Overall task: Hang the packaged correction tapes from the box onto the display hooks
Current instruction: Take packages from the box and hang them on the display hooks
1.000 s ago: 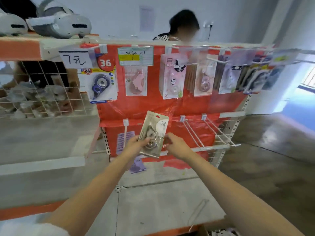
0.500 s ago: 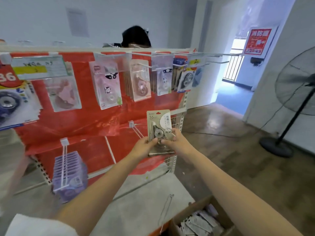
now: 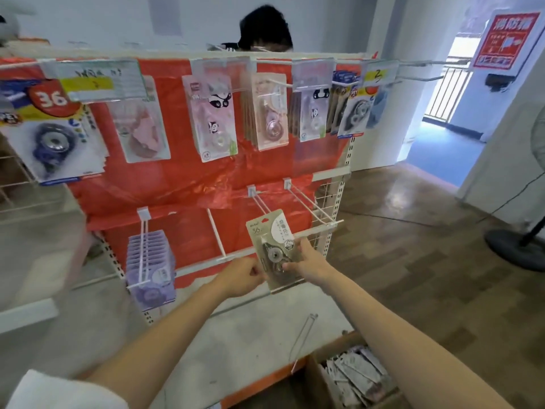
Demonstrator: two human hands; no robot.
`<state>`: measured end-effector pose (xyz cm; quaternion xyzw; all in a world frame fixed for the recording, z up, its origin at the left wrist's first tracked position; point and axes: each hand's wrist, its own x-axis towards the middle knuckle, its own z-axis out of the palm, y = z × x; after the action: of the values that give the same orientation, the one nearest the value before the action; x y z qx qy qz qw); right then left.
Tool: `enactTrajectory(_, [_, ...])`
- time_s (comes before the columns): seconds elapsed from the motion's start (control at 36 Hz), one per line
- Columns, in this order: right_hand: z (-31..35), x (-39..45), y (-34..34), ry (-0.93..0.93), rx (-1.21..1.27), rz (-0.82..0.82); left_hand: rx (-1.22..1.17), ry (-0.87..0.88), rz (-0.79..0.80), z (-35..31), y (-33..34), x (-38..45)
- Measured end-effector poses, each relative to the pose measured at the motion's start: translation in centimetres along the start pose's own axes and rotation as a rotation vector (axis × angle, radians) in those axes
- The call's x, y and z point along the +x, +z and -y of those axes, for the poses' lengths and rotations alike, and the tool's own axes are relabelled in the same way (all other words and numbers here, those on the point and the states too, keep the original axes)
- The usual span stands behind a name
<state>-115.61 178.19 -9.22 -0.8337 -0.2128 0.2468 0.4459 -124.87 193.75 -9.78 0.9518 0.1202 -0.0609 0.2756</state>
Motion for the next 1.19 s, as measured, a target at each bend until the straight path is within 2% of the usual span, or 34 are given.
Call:
enactTrajectory(0.19, [-1.1,-0.1,4.6,0.048,-0.186,0.13,0.018,-0.139,-0.032,5.0,0.9,-3.4])
enactTrajectory(0.44, [-1.0,0.8,8.2,0.029,-0.169,0.182,-0.025,-0.247,-0.171,8.3,0.8,-5.8])
enactTrajectory(0.78, [-1.6,3.0,9.5,0.031,-0.229,0.18,0.091,-0.22,-0.214,8.2,0.8,-5.1])
enactTrajectory(0.97, [-2.2,4.8,10.5,0.02,-0.096,0.231,0.106,-0.21,-0.209,8.5,1.0,-4.5])
enactTrajectory(1.19, [-3.9,6.2,11.3,0.059,-0.084,0.264,0.079,-0.235,-0.202,9.0,0.8,-4.0])
